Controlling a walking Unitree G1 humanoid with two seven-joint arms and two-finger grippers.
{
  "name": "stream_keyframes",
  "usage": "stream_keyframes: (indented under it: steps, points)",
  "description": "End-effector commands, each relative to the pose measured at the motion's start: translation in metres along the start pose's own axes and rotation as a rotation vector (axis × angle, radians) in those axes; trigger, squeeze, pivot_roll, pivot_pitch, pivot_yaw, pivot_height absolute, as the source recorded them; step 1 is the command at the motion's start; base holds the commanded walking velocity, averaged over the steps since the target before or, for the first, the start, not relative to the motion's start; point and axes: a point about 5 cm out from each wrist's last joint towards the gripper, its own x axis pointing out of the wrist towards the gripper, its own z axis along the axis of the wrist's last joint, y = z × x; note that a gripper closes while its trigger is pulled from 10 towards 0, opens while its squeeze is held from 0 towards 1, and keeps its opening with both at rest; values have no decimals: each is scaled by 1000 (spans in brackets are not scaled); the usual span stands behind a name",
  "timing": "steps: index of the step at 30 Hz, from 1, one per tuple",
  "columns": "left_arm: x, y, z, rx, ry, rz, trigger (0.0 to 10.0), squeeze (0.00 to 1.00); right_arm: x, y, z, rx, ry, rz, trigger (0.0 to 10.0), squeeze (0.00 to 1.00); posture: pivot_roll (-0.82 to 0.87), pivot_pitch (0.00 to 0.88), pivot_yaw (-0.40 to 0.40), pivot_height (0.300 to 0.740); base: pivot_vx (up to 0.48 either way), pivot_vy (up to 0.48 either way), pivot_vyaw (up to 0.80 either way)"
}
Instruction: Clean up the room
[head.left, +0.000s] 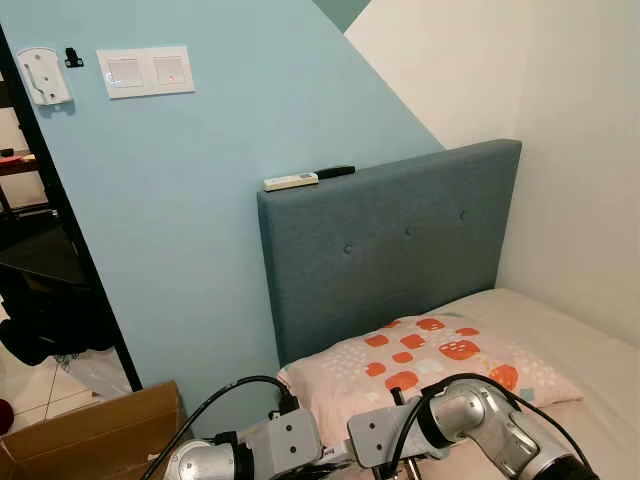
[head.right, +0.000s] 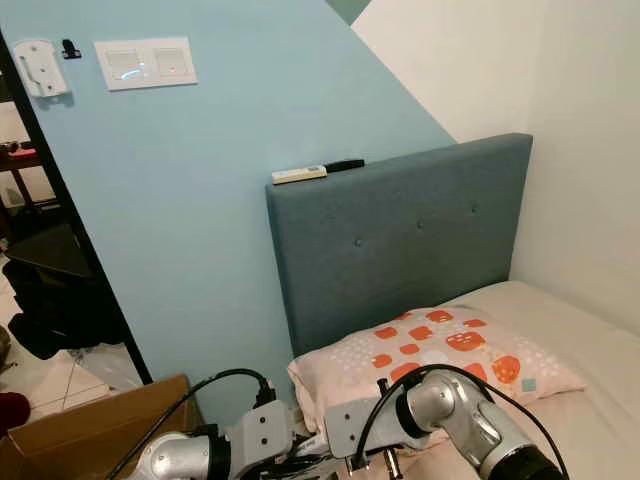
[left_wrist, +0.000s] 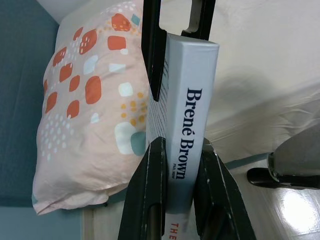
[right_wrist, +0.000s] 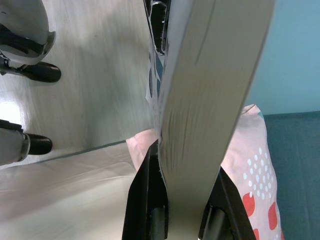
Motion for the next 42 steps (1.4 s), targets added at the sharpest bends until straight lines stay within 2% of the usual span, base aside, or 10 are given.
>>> stream_keyframes:
  steps: [1,4,5,8,9,16,19,33,34,42]
  points:
    - [-4,0,-9,-7,51,-3,10000,0,-4,-8,8,-33,-20,-45,10000,0,-20,56,84,740,0,0,0]
    - [-3,-1,-8,-22,40,-16,9294,0,-4,-8,6,-33,-15,-44,10000,0,-22,55,84,740,0,0,0]
    - [-4,-2,-7,-27,31,-23,0,0,-4,-8,6,-34,-13,-45,10000,0,-23,53,84,740,0,0,0]
    - [-4,-2,-7,-7,34,-14,0,0,-5,-8,6,-35,-12,-47,10000,0,-22,54,84,740,0,0,0]
    - [-4,-1,-7,1,39,-2,7608,0,-4,-8,6,-37,-11,-49,10000,0,-20,53,82,740,0,0,0]
    - [-4,0,-6,-9,33,6,10000,0,-4,-9,6,-27,-13,-48,10000,8,-17,48,77,740,0,0,0]
    - [-4,0,-6,-10,32,11,10000,0,-5,-11,5,-10,-14,-55,10000,1000,-19,48,76,740,0,0,0]
    - [-4,0,-8,-15,35,24,10000,0,-9,-13,1,-9,16,-84,10000,1000,-21,47,74,740,0,0,0]
    - [-5,-1,-9,-18,43,27,10000,0,-12,-14,-2,3,25,-95,10000,0,-18,49,73,740,0,0,0]
    - [-22,6,-24,-70,121,154,10000,0,-64,-28,-30,327,-58,-285,10000,0,-6,52,59,740,0,0,0]
